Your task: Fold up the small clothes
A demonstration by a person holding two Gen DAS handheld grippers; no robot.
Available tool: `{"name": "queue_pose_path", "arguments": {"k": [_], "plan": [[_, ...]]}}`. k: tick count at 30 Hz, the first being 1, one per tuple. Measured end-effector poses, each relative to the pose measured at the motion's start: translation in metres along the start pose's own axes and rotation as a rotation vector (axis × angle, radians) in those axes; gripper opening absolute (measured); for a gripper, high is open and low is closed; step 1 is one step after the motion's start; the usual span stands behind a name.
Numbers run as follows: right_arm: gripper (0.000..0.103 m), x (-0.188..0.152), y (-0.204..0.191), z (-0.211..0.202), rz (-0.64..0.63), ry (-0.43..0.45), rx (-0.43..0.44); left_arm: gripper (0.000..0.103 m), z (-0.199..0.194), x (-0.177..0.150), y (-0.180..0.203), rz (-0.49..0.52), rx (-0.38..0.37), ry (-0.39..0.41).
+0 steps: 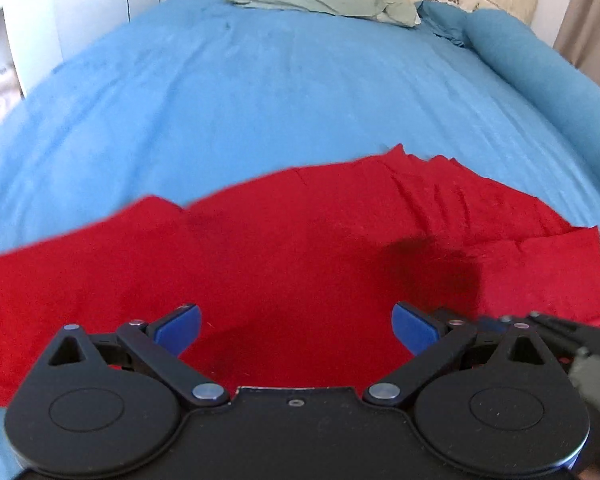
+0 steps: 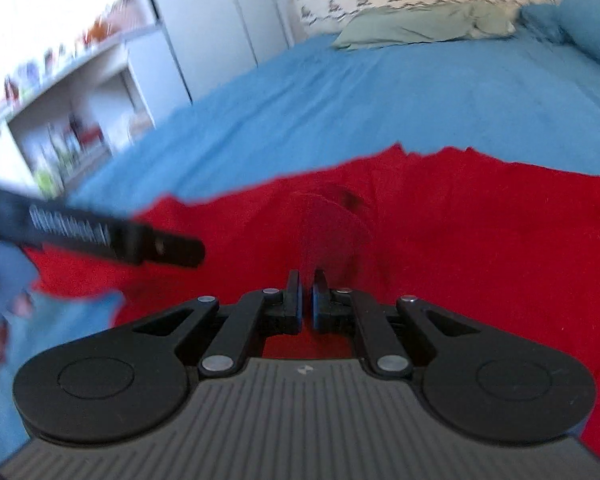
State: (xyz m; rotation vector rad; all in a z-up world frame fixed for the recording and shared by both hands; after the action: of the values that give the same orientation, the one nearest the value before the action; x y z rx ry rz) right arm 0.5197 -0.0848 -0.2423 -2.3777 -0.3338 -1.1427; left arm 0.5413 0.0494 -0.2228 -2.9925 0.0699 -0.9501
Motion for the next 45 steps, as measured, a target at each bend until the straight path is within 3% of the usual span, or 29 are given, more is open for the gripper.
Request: {"name": "queue_pose_path", "arguments": {"k": [4, 5, 6, 8, 9, 11, 16, 23, 25, 27, 29, 34, 39, 45], "plan": [[0.029, -0.015, -0.018, 0.013, -0.115, -0.033, -0.043, 0.103, 0.002, 0.002, 0.008, 0.014, -0.038, 0.009], [0.038, -0.019, -0.021, 0.014, -0.129, -0.038, -0.041, 0.103, 0.001, 0.002, 0.01, 0.02, -0.052, 0.013], [0.056, -0.022, -0.02, 0.014, -0.136, -0.04, -0.041, 0.103, 0.002, -0.001, 0.014, 0.023, -0.067, 0.015], [0.08, -0.029, -0.02, 0.009, -0.149, -0.041, -0.024, 0.103, -0.001, -0.002, 0.019, 0.022, -0.109, 0.016], [0.088, -0.036, -0.017, -0.004, -0.161, -0.036, -0.01, 0.103, -0.003, -0.003, 0.023, 0.021, -0.123, 0.015], [0.095, -0.037, -0.016, -0.02, -0.201, -0.028, -0.021, 0.103, -0.006, -0.005, 0.03, 0.026, -0.155, 0.014], [0.095, -0.045, 0.0, -0.061, -0.187, -0.018, -0.041, 0.1, 0.0, -0.017, 0.066, 0.087, -0.204, 0.009], [0.095, -0.059, 0.022, -0.098, -0.127, -0.001, -0.068, 0.083, 0.021, -0.024, 0.077, 0.01, -0.188, 0.036], [0.095, -0.061, 0.027, -0.103, -0.122, 0.002, -0.074, 0.066, 0.021, -0.023, 0.08, 0.022, -0.167, 0.054], [0.095, -0.061, 0.031, -0.107, -0.118, 0.008, -0.082, 0.028, 0.023, -0.021, 0.081, 0.05, -0.12, 0.06], [0.095, -0.06, 0.034, -0.109, -0.111, 0.018, -0.085, 0.009, 0.023, -0.02, 0.078, 0.056, -0.087, 0.057], [0.095, -0.057, 0.039, -0.115, -0.12, 0.032, -0.102, 0.007, 0.01, -0.006, 0.076, 0.096, -0.048, 0.132], [0.095, -0.054, 0.046, -0.122, -0.111, 0.045, -0.127, 0.007, -0.009, 0.015, 0.044, 0.082, 0.062, 0.231], [0.095, -0.056, 0.055, -0.127, -0.08, 0.041, -0.14, 0.008, 0.005, 0.012, 0.006, 0.043, 0.099, 0.183]]}}
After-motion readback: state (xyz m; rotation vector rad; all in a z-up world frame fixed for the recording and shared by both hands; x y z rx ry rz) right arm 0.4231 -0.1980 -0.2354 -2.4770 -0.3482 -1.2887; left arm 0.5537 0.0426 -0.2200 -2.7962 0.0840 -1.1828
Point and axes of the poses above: each gripper's, at about its wrist camera, not at the fingertips, and z roughly the way its jaws point, y to its right, x to its top, the point moved 9 cm from there along z, roughly the way its jaws point, and after that the axes turned 10 degrees about x, right-handed, at the moved point
